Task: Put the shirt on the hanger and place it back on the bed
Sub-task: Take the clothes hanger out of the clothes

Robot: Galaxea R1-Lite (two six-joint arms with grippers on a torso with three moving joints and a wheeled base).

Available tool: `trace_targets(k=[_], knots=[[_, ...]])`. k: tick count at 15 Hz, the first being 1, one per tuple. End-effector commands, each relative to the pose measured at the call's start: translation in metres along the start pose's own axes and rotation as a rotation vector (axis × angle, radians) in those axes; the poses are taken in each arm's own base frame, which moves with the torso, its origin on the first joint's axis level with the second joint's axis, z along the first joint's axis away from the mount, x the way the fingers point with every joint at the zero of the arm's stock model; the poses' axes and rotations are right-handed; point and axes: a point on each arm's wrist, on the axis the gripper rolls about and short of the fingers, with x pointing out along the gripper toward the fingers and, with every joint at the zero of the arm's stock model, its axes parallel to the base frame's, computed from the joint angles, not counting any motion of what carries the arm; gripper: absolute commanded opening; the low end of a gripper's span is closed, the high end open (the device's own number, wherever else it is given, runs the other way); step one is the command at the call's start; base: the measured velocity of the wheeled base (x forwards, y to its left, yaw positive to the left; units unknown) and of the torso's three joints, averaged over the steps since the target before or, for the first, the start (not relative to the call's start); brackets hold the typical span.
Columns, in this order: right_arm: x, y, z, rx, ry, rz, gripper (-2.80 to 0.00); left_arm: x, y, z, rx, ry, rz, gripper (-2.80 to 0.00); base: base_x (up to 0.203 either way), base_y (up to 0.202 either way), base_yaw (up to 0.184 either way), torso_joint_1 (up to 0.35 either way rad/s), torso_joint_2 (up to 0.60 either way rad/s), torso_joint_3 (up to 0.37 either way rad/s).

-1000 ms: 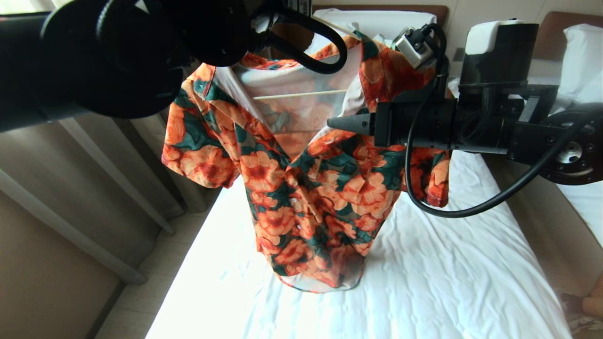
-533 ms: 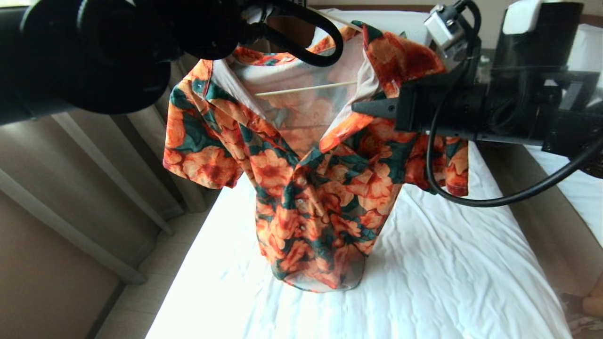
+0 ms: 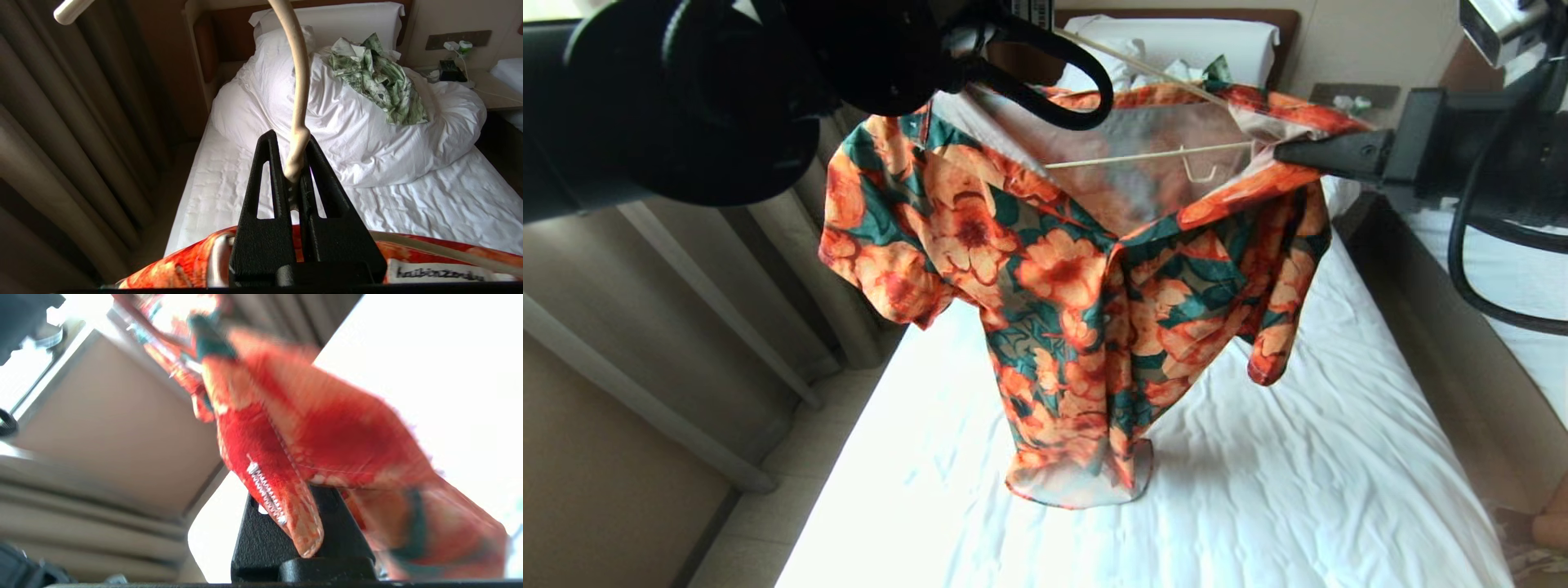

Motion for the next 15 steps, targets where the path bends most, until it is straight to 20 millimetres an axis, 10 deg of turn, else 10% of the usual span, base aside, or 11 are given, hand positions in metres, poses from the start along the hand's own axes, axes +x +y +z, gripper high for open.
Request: trace_targets(k=[1,13,14,15], knots=[[-0.015,-0.003,0.007,0.001,-0.032,-0.032,-2.8,-0.002,0.001,0.0,0.001,0.001,0.003,-2.8,0.0,0.0,0.0,0.0,0.0,0.0],[-0.006,-0.038,-0.019,0.081,0.087,-0.133,-2.8,-0.01,-0.002,0.007,-0.015,-0.01,-0.02,-2.8,0.0,0.0,0.0,0.0,0.0,0.0],[-0.002,-0.039,-0.022,0.084,0.096,-0.128,0.0,-0.01,-0.002,0.006,-0.013,-0.008,-0.021,-2.8,0.0,0.0,0.0,0.0,0.0,0.0],[-0.001,-0.037,-0.02,0.08,0.093,-0.121,0.0,-0.01,-0.002,0.006,-0.014,-0.009,-0.02,-2.8,0.0,0.0,0.0,0.0,0.0,0.0]])
